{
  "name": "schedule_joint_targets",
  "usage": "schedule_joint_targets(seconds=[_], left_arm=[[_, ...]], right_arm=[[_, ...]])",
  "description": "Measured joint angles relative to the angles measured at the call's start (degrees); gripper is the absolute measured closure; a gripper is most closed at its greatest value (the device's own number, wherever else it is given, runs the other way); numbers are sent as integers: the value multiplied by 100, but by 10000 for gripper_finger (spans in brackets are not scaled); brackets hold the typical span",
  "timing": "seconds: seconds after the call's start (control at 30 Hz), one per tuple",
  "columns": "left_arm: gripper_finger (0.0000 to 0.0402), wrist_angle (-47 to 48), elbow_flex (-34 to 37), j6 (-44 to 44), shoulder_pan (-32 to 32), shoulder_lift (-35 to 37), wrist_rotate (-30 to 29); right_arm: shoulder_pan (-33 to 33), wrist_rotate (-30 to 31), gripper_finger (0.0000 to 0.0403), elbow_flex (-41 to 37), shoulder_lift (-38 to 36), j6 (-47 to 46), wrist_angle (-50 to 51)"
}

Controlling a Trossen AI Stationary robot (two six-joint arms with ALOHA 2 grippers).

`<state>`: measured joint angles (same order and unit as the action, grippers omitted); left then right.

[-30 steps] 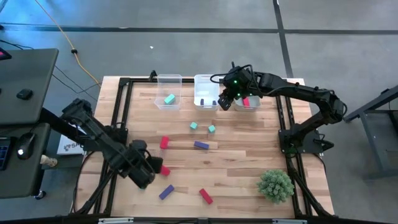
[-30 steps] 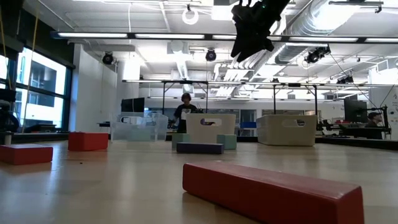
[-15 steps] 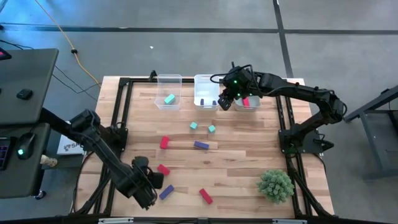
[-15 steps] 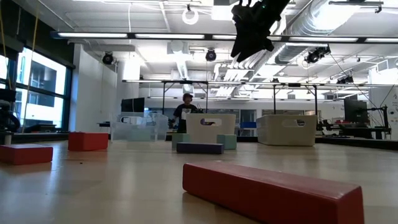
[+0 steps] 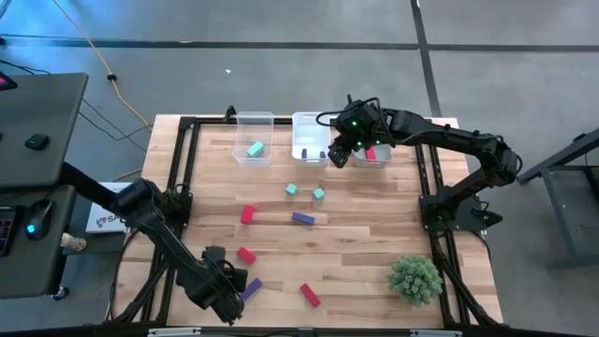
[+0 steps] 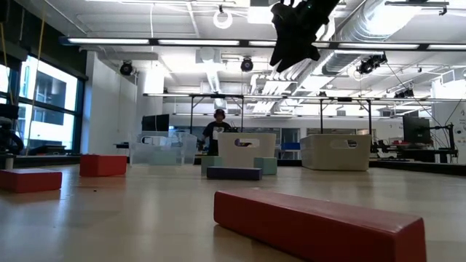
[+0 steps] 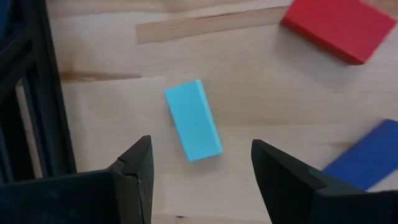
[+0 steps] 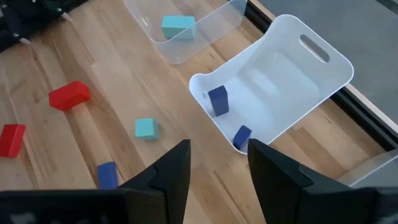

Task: Sort & place blocks by color
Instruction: Put the light blue block into the transparent bin

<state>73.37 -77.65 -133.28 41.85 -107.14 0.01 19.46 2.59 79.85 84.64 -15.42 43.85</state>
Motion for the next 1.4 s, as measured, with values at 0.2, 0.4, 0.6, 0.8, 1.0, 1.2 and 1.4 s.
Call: schedule_joint_targets(seconds=[0.2,0.4,0.6,0.8,1.0,1.2,1.4], left_arm=[[213,32,40,-50,0,-107,118],[213,-2,473,-67,-2,151,149],[213,-63,893,-67,-2,698,127],[213,-1195,1768,-94,-20,1313,106],[213,-2235,2114,-106,-179,1351,84],[213,-2305,2116,-102,-224,1221,118],[213,-2258,2116,-113,-223,1193,353]], right_arm=[[-2,-186,254,0,0,-10,26],[-61,-223,254,0,0,2,30],[-92,-223,254,0,2,-6,29],[-90,-222,254,0,2,-6,53],[-90,-221,254,0,2,2,55],[-90,-220,254,0,2,44,57],[-90,-218,254,0,2,48,68]])
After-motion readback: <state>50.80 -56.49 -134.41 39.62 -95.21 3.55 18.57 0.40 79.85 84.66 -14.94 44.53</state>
